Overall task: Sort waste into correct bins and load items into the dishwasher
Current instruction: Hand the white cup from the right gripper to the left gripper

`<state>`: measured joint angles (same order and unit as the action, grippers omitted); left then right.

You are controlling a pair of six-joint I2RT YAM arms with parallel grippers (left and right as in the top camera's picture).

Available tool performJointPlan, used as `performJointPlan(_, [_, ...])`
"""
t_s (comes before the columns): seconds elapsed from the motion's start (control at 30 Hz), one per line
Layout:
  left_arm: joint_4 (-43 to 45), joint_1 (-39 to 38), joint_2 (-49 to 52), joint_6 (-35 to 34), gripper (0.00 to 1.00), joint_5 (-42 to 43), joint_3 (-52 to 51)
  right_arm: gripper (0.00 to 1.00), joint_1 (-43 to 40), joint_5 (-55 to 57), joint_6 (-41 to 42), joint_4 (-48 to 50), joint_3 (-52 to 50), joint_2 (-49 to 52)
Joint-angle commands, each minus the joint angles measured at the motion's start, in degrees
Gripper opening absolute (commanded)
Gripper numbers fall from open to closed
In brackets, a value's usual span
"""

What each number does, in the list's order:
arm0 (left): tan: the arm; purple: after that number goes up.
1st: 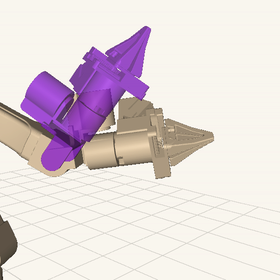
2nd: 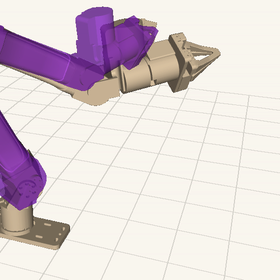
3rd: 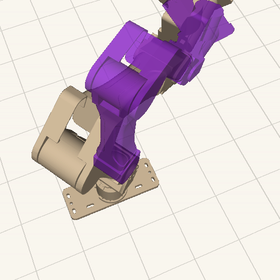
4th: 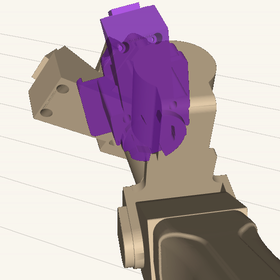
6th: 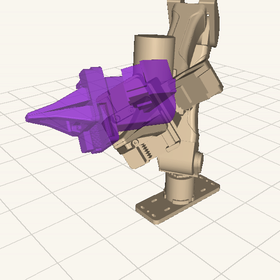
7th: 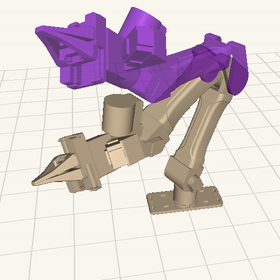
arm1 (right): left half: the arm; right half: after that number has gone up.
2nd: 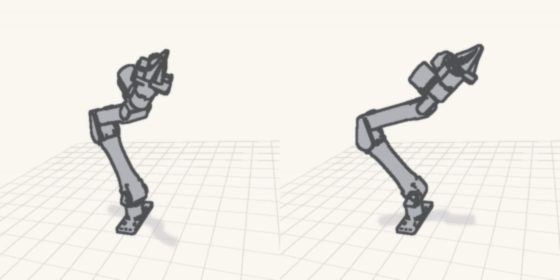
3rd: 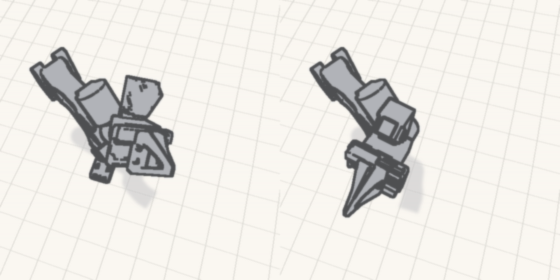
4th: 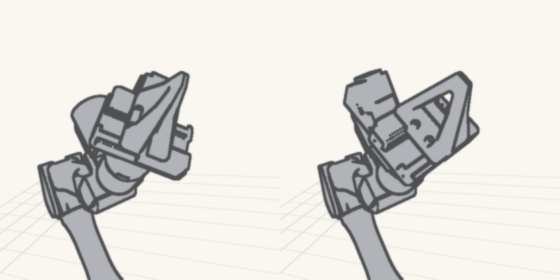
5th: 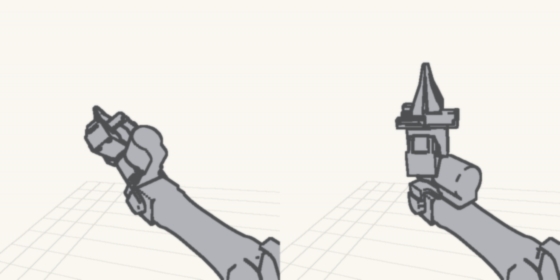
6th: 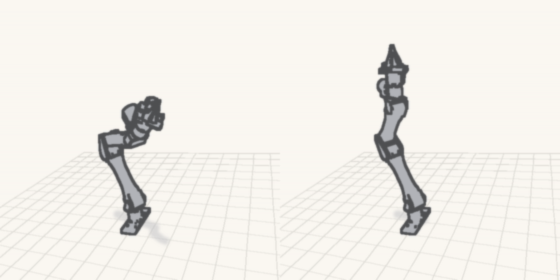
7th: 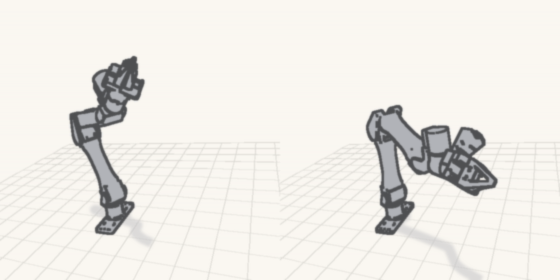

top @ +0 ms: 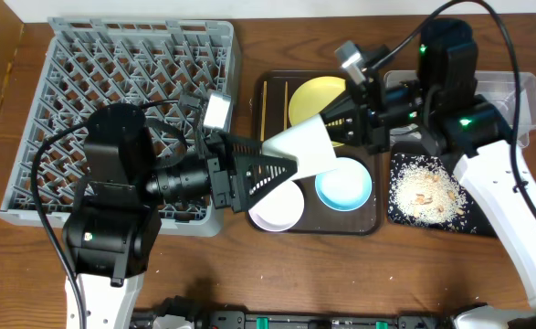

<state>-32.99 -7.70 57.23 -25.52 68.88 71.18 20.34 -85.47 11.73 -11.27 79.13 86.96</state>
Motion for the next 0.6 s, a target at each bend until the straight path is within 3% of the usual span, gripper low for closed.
performJointPlan(0.0, [0.3, 0.2, 0.0, 0.3, 0.99, 4.5, 0.7, 0.01, 1.5, 1.1, 2.7, 0.8, 0.6, 0.0])
performJointPlan(0.27, [0.3, 0.2, 0.0, 0.4, 0.71, 8.7, 0.7, 0.01, 1.9, 5.9, 4.2, 1.7, 0.6, 0.0])
performJointPlan(0.37, [0.3, 0.2, 0.0, 0.4, 0.7, 8.5, 0.7, 0.01, 2.2, 5.9, 4.9, 1.6, 0.6, 0.0])
performJointPlan(0.47, [0.3, 0.2, 0.1, 0.4, 0.62, 7.3, 0.7, 0.01, 2.8, 6.0, 5.0, 1.7, 0.6, 0.0])
performJointPlan(0.5, [0.3, 0.2, 0.1, 0.4, 0.59, 6.6, 0.7, 0.04, 3.0, 6.0, 5.0, 1.7, 0.6, 0.0])
performJointPlan(0.53, [0.3, 0.2, 0.1, 0.4, 0.58, 5.9, 0.7, 0.13, 3.0, 6.2, 5.0, 2.0, 0.6, 0.0])
performJointPlan(0.57, [0.3, 0.2, 0.0, 0.4, 0.58, 5.0, 0.7, 0.29, 2.8, 6.2, 5.0, 2.2, 0.6, 0.0])
